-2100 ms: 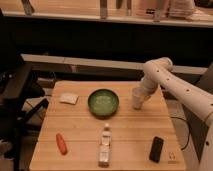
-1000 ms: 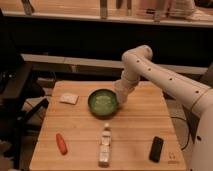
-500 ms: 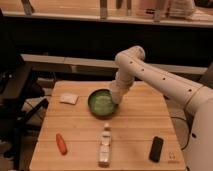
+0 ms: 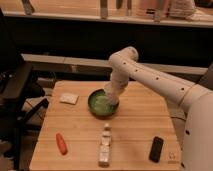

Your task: Place the ceramic cup in the ceramic bowl

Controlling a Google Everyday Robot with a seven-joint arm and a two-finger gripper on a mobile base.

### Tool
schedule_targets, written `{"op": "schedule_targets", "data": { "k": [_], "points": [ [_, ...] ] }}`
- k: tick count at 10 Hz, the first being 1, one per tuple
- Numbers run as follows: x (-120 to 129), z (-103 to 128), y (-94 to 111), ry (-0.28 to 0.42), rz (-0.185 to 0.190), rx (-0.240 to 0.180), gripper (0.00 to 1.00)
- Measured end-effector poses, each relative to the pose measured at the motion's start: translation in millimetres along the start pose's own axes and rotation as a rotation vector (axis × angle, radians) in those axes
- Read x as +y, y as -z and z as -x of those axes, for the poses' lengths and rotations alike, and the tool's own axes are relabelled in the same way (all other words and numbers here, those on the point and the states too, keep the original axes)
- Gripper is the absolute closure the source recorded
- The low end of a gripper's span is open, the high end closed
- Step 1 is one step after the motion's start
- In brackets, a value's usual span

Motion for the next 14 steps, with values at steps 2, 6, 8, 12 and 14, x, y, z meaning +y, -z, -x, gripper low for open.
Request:
{"op": "schedule_targets", "data": {
  "k": [2, 6, 8, 12, 14],
  "points": [
    [0.0, 2.6, -2.9, 0.013, 0.000, 0.004, 1.00],
    [-4.8, 12.2, -8.5, 0.044, -0.003, 0.010, 1.00],
    [-5.1, 12.7, -10.9, 0.054, -0.004, 0.012, 1.00],
    [-9.1, 16.0, -13.3, 0.064, -0.009, 0.012, 1.00],
    [-10.6, 15.8, -15.0, 0.069, -0.012, 0.013, 1.00]
  ]
}}
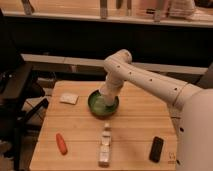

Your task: Place the ceramic cup in the ceramic bowl

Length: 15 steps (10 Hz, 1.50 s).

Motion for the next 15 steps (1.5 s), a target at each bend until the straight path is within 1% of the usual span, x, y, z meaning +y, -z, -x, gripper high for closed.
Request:
{"op": "schedule_targets", "data": {
  "k": [12, 13, 14, 15],
  "points": [
    [-5.3, 0.1, -2.7, 0.008, -0.013, 0.000, 1.00],
    [-5.5, 0.1, -3.1, 0.008, -0.014, 0.000, 0.99],
    [-6.1, -0.2, -3.5, 0.009, -0.016, 0.000, 0.94],
    [-6.4, -0.2, -3.5, 0.009, -0.017, 0.000, 0.94]
  ]
}}
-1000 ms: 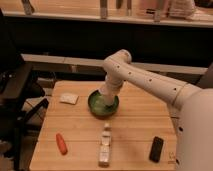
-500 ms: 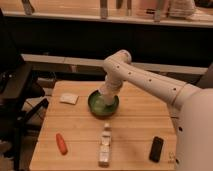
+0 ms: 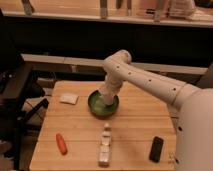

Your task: Place the ceramic cup in the ceramic bowl

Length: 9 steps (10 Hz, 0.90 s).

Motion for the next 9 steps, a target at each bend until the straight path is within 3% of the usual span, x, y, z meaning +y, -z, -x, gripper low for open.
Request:
{"op": "schedule_targets", "data": {
  "k": [9],
  "points": [
    [-2.5, -1.9, -2.3, 0.003, -0.008, -0.001, 0.94]
  ]
}}
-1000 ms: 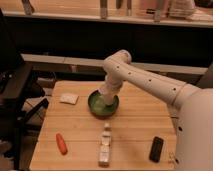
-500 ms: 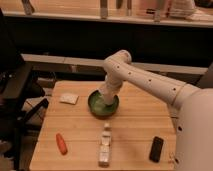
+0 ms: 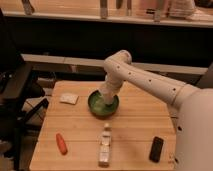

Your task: Place the ceramic cup in the ceramic bowl

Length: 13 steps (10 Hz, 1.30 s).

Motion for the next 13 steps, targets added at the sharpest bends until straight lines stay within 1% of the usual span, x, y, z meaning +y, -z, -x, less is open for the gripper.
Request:
{"op": "schedule_targets", "data": {
  "k": [13],
  "points": [
    [-2.4, -4.5, -5.4, 0.004, -0.013, -0.001, 0.94]
  ]
}}
